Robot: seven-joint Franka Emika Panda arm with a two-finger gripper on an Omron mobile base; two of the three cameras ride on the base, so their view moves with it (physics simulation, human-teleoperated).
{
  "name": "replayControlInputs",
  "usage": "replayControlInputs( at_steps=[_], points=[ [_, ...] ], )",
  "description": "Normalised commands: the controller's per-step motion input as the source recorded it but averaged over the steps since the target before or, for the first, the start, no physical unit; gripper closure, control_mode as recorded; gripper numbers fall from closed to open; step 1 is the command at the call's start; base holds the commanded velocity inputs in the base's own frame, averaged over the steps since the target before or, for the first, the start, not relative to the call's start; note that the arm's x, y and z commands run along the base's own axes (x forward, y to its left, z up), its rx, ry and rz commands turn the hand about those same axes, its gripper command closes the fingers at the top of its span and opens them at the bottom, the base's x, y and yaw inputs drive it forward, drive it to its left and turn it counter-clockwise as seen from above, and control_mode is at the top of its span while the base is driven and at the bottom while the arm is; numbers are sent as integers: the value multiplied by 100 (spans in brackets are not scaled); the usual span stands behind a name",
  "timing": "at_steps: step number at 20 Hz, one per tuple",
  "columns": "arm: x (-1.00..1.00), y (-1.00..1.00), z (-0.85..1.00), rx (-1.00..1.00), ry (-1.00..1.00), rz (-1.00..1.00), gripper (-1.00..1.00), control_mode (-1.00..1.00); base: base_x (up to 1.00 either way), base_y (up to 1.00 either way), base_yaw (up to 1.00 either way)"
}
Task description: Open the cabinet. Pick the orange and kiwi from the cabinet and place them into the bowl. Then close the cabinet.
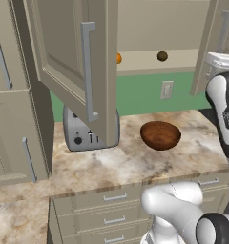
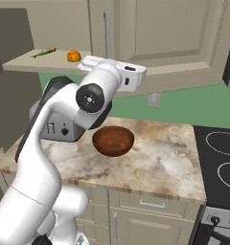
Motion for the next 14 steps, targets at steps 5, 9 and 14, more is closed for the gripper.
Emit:
replayControlInputs(
  at_steps=[5,9,14],
  points=[
    [-40,-95,0,10,-1,1,-100,-100,0,0,0],
    [-23,-27,0,3,-1,1,-100,-100,0,0,0],
    [-96,-81,-5,9,0,0,-100,-100,0,0,0]
  ],
)
